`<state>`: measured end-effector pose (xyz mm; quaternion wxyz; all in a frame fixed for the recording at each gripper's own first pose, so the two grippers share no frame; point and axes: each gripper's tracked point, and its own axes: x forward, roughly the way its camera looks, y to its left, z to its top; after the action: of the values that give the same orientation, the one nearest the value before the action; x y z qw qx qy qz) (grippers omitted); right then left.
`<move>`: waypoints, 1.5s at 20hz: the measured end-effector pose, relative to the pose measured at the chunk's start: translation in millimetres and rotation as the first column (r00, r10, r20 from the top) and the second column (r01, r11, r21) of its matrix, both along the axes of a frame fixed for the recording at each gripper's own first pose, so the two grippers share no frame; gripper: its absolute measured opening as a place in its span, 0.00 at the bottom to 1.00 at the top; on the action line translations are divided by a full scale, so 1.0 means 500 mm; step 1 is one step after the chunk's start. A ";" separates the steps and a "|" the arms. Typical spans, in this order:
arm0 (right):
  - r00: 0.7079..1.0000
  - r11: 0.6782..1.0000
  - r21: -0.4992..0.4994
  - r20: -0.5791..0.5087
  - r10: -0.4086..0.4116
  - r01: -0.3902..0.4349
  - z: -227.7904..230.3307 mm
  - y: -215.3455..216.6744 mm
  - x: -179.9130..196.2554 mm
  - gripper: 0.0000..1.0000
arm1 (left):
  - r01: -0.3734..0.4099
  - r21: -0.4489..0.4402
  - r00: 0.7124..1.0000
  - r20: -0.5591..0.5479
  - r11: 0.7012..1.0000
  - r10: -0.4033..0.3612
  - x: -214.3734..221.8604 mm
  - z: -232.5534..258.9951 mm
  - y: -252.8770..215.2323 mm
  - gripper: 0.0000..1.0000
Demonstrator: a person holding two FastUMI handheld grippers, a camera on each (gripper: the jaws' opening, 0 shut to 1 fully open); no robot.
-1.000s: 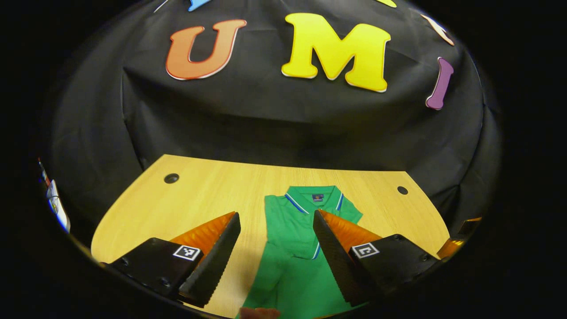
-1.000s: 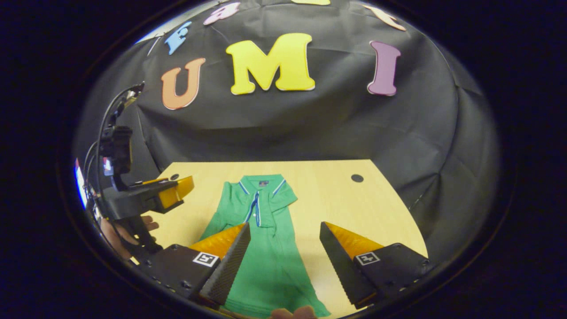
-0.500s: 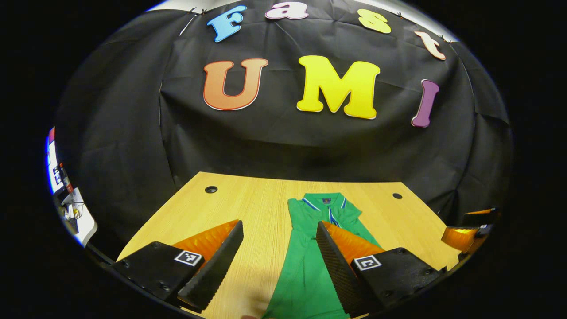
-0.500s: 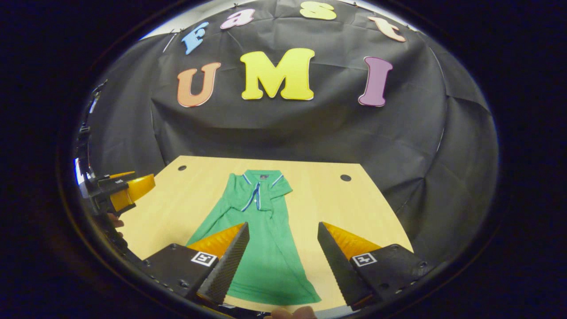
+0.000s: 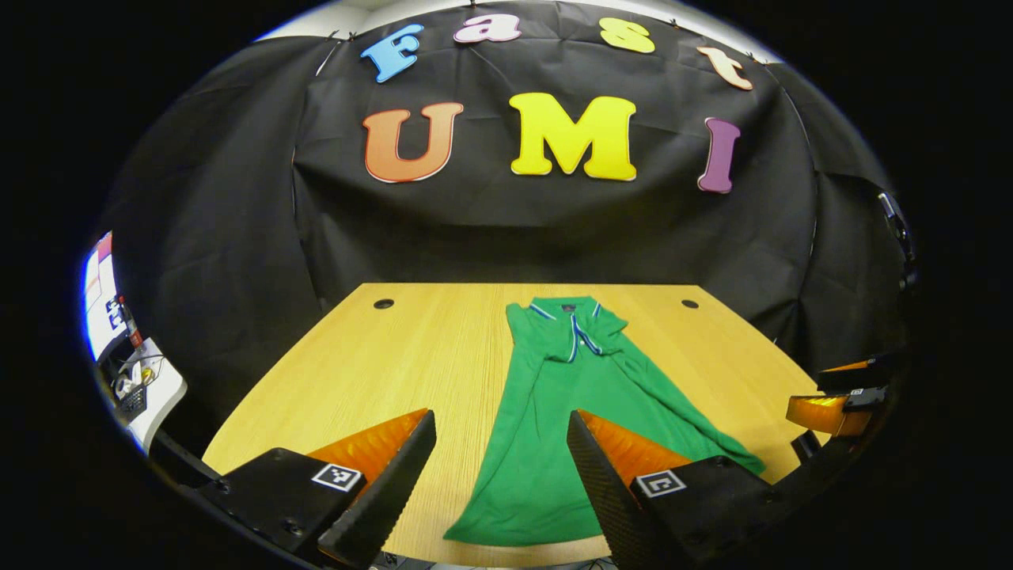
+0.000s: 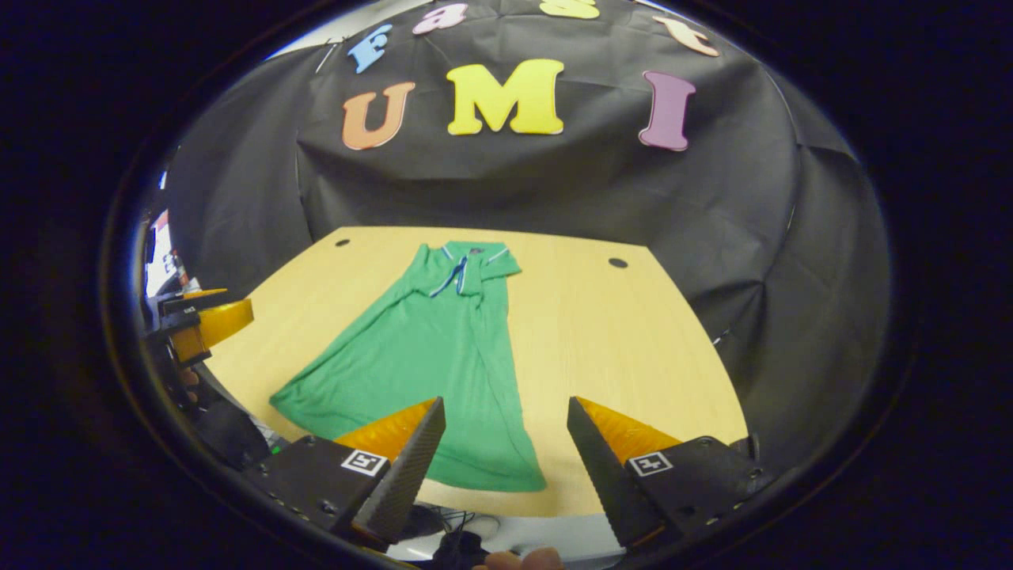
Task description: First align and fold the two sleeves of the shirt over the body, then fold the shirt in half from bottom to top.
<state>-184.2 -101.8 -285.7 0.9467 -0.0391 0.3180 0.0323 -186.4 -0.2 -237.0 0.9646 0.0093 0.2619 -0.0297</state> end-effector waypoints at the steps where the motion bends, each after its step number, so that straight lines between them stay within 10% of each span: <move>1: 1.000 1.000 -0.015 -0.016 -0.002 0.002 -0.027 -0.012 -0.007 0.94 | 0.003 -0.004 1.000 -0.022 1.000 -0.003 -0.015 -0.034 -0.005 1.00; 8: 0.983 0.998 -0.051 -0.181 -0.032 0.023 -0.203 -0.064 -0.018 0.95 | 0.012 0.043 0.968 -0.251 0.999 -0.001 -0.091 -0.260 0.028 1.00; 19: 0.966 1.000 0.016 -0.257 -0.002 0.006 -0.262 -0.033 0.030 0.92 | 0.016 -0.006 0.959 -0.285 1.000 -0.017 -0.069 -0.314 0.045 1.00; 22: 0.957 0.998 0.046 -0.289 -0.034 0.049 -0.264 -0.033 0.022 0.67 | 0.000 -0.008 0.955 -0.296 1.000 -0.002 -0.075 -0.317 0.032 0.98; 25: 0.951 0.994 0.091 -0.308 -0.032 0.063 -0.262 -0.016 0.026 0.35 | -0.002 0.002 0.953 -0.302 1.000 0.003 -0.077 -0.312 0.025 0.57; 26: 0.948 0.993 0.091 -0.316 -0.041 0.073 -0.266 -0.013 0.026 0.09 | 0.005 -0.001 0.953 -0.304 1.000 -0.005 -0.075 -0.317 0.016 0.48; 28: 0.943 0.994 0.082 -0.329 -0.045 0.076 -0.262 -0.009 0.026 0.02 | 0.030 -0.007 0.947 -0.320 1.000 -0.031 -0.074 -0.313 0.003 0.12; 30: 0.947 0.993 0.093 -0.318 -0.042 0.075 -0.234 -0.003 0.027 0.00 | 0.033 -0.041 0.951 -0.306 0.999 -0.043 -0.067 -0.291 -0.005 0.07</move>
<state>-170.9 -103.2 -402.5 0.8850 0.0254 0.4641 0.0264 -219.6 -3.0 -382.4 0.9116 -0.0074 0.4075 -0.0540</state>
